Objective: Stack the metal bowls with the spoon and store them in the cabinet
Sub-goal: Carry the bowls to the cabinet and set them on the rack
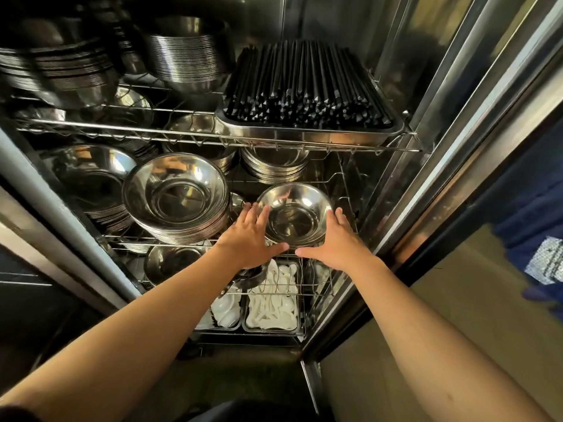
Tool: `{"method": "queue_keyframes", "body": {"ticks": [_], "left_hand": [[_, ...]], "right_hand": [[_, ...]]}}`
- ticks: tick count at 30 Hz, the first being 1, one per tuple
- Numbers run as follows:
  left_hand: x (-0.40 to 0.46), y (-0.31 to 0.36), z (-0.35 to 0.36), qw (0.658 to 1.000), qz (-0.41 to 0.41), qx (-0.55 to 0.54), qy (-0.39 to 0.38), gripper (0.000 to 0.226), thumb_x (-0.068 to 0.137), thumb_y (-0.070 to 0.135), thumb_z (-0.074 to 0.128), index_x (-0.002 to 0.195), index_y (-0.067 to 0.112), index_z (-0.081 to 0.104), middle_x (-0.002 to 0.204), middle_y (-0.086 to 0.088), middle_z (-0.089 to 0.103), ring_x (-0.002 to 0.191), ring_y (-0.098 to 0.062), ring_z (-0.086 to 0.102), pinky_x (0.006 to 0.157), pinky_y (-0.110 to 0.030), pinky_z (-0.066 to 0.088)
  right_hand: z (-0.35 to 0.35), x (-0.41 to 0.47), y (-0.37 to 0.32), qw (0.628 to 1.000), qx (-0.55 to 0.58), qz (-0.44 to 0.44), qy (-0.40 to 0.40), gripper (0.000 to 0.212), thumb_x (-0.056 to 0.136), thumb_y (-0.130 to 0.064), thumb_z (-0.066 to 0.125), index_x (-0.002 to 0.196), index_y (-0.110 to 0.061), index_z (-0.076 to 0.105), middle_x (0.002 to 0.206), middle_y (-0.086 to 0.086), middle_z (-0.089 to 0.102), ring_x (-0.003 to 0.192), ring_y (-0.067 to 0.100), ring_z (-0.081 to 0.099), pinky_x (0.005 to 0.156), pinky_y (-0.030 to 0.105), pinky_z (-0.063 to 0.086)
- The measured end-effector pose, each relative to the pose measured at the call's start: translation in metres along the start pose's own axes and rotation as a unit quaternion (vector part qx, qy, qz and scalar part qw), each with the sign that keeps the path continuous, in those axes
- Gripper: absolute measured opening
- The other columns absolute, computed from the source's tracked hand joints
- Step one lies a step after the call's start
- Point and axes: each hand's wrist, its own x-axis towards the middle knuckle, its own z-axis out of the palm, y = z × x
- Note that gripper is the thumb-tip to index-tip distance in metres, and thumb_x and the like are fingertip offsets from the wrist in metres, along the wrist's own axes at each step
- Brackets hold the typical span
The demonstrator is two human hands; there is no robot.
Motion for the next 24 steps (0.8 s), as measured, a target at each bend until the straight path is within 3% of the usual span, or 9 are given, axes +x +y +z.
{"method": "queue_keyframes", "body": {"ticks": [8, 18, 24], "left_hand": [[-0.006, -0.007, 0.004, 1.000, -0.003, -0.015, 0.008, 0.103, 0.088, 0.077, 0.029, 0.155, 0.014, -0.018, 0.166, -0.010, -0.011, 0.150, -0.026, -0.018, 0.119, -0.042, -0.003], [-0.022, -0.017, 0.005, 0.999, 0.010, -0.028, 0.029, 0.087, 0.098, 0.060, 0.032, 0.157, 0.010, -0.010, 0.166, -0.017, -0.001, 0.152, -0.029, -0.005, 0.121, -0.041, 0.004], [-0.024, -0.020, 0.005, 0.999, 0.011, -0.031, 0.033, 0.087, 0.098, 0.060, 0.032, 0.157, 0.010, -0.008, 0.166, -0.016, 0.001, 0.153, -0.028, -0.003, 0.121, -0.042, 0.006]], "right_hand": [[0.004, -0.001, -0.006, 1.000, 0.007, -0.021, 0.002, 0.136, 0.067, -0.073, 0.075, 0.162, -0.019, -0.005, 0.170, 0.004, -0.011, 0.156, 0.025, 0.002, 0.120, 0.053, 0.019], [0.014, 0.001, -0.023, 0.999, -0.015, -0.039, 0.005, 0.135, 0.067, -0.078, 0.072, 0.162, -0.017, -0.001, 0.170, 0.005, -0.008, 0.157, 0.024, 0.004, 0.119, 0.053, 0.023], [0.015, 0.006, -0.027, 0.999, -0.023, -0.041, -0.002, 0.135, 0.067, -0.078, 0.071, 0.162, -0.015, 0.001, 0.170, 0.005, -0.008, 0.157, 0.024, 0.003, 0.119, 0.054, 0.024]]}}
